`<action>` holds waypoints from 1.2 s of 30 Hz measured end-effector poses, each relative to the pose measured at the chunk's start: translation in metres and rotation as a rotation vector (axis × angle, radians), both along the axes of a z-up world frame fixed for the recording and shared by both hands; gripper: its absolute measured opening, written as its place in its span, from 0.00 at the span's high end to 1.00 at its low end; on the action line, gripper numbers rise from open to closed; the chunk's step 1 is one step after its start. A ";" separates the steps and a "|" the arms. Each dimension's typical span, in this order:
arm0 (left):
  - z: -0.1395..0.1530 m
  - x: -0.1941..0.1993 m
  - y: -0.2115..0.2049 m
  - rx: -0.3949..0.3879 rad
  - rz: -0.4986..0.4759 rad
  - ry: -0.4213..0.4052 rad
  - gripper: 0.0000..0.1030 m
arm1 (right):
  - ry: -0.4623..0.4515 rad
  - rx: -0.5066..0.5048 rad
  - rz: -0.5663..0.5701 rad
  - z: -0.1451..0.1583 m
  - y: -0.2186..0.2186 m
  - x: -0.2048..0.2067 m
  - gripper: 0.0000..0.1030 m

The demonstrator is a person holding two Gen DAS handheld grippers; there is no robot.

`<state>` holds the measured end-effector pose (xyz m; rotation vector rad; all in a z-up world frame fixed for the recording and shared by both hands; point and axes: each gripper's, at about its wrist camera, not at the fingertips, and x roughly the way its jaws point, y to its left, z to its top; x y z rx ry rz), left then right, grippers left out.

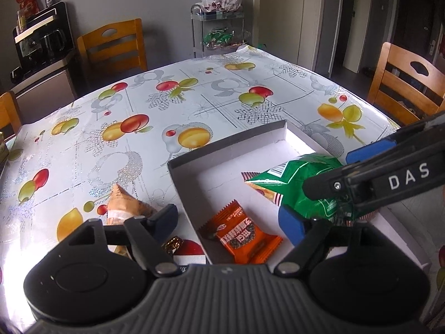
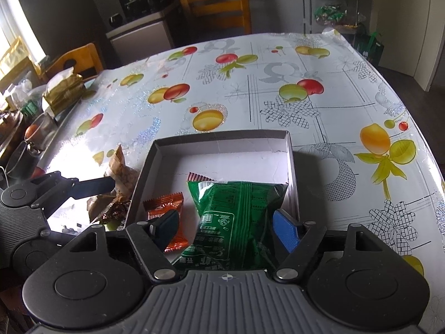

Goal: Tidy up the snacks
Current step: 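Lower the green bag into the white box and open the right gripper, then grasp the long red-wrapped bar with the left gripper while the right gripper withdraws from the box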

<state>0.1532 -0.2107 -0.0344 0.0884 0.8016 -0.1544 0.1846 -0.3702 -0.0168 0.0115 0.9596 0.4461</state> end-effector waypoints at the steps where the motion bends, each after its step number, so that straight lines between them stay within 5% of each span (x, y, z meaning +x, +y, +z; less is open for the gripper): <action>1: 0.001 -0.002 0.001 -0.003 0.002 0.001 0.22 | -0.003 0.001 0.000 0.001 0.001 -0.001 0.27; 36: 0.012 -0.089 0.096 -0.031 0.175 0.016 0.22 | -0.043 0.032 0.170 0.021 0.096 -0.052 0.27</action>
